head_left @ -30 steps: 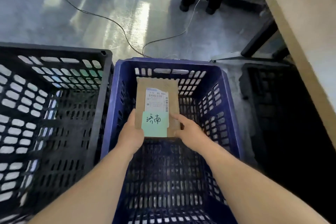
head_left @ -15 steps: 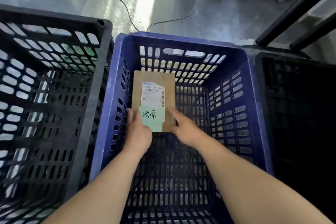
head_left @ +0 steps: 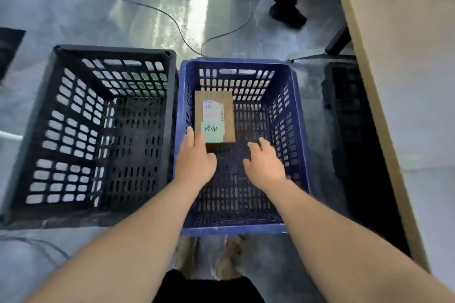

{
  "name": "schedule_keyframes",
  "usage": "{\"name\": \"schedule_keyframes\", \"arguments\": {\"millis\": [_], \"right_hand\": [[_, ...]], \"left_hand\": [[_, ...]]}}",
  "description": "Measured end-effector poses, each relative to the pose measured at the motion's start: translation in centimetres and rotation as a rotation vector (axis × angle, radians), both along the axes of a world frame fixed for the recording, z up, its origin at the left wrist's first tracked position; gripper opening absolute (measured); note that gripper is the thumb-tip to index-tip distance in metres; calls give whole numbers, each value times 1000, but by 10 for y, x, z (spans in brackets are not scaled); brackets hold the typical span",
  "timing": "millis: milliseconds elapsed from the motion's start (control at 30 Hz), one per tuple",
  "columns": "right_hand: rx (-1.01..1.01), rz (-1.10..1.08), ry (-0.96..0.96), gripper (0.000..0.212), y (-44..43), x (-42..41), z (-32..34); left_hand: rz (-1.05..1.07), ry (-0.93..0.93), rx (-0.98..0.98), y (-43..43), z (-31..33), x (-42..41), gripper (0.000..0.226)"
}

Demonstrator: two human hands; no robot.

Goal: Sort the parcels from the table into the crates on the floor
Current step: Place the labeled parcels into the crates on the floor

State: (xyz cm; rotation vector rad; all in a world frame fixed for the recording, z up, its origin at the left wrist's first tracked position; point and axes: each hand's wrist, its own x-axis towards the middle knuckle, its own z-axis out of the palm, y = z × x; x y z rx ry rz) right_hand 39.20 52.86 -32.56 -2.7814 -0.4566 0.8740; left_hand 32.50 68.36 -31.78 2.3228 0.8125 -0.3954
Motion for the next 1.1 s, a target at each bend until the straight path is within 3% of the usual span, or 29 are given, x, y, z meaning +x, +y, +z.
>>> {"name": "schedule_keyframes", "arguments": {"millis": [167, 367, 633, 1100], "right_hand": [[-11, -2, -159, 50, -19, -57, 61], [-21, -99, -314, 56, -34, -135, 117], [-106, -318, -477, 61, -73, -223, 174], [-391, -746, -622, 64, -253, -386, 258]], "left_hand": [[-215, -43, 228, -30, 51, -51, 67], [-460, -114, 328, -48, 93, -109, 71], [-705, -294, 375, -69, 135, -141, 69], [-1259, -594, 360, -271, 206, -229, 70]]}}
